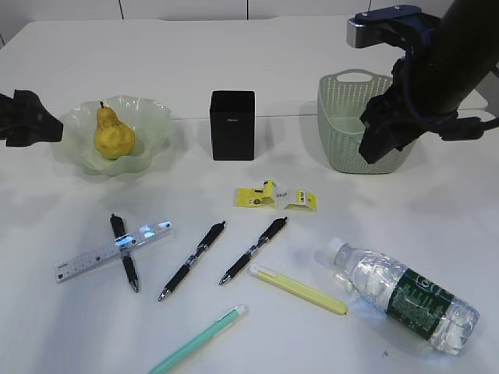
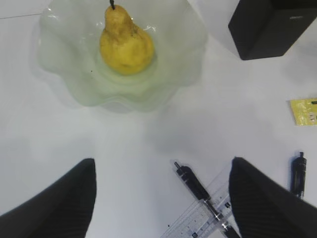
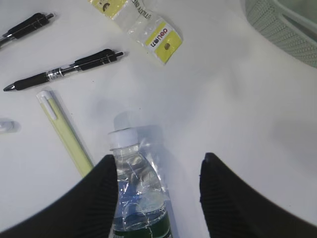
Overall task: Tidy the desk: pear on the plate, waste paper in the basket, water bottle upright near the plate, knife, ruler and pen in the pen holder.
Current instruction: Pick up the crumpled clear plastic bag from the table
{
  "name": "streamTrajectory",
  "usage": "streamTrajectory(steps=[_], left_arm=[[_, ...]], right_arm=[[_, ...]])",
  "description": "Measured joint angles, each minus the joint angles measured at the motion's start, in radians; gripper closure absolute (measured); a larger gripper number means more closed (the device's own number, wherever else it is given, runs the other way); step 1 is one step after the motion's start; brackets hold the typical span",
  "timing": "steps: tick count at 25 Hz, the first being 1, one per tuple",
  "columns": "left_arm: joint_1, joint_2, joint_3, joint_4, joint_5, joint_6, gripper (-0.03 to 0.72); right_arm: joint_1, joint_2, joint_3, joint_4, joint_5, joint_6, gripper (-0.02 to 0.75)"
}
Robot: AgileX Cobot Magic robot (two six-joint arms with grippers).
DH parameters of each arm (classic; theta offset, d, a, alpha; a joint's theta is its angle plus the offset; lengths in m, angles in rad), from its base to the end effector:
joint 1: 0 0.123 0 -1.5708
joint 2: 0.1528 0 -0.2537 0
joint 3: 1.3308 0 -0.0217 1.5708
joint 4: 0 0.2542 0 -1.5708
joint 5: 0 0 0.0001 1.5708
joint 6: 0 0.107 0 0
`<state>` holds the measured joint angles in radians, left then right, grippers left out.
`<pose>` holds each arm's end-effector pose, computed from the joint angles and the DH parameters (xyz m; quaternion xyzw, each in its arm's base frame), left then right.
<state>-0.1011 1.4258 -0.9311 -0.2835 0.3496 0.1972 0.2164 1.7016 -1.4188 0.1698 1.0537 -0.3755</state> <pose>0.3196 -0.0428 0.2237 0.0335 0.9143 -0.0780 0.3960 0.3468 0.0923 0.2382 -0.2586 0.9494 0.0665 0.1653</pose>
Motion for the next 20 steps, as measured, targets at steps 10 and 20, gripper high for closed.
streamTrajectory(steps=[10,20], left_arm=[[0.000,0.000,0.000,0.067,0.044,-0.208,0.096],[-0.002,-0.002,0.000,0.054,0.192,-0.111,0.097]], right_arm=[[0.000,0.000,0.000,0.038,-0.050,0.000,0.312],[0.012,0.044,-0.013,0.032,0.013,0.000,0.312]])
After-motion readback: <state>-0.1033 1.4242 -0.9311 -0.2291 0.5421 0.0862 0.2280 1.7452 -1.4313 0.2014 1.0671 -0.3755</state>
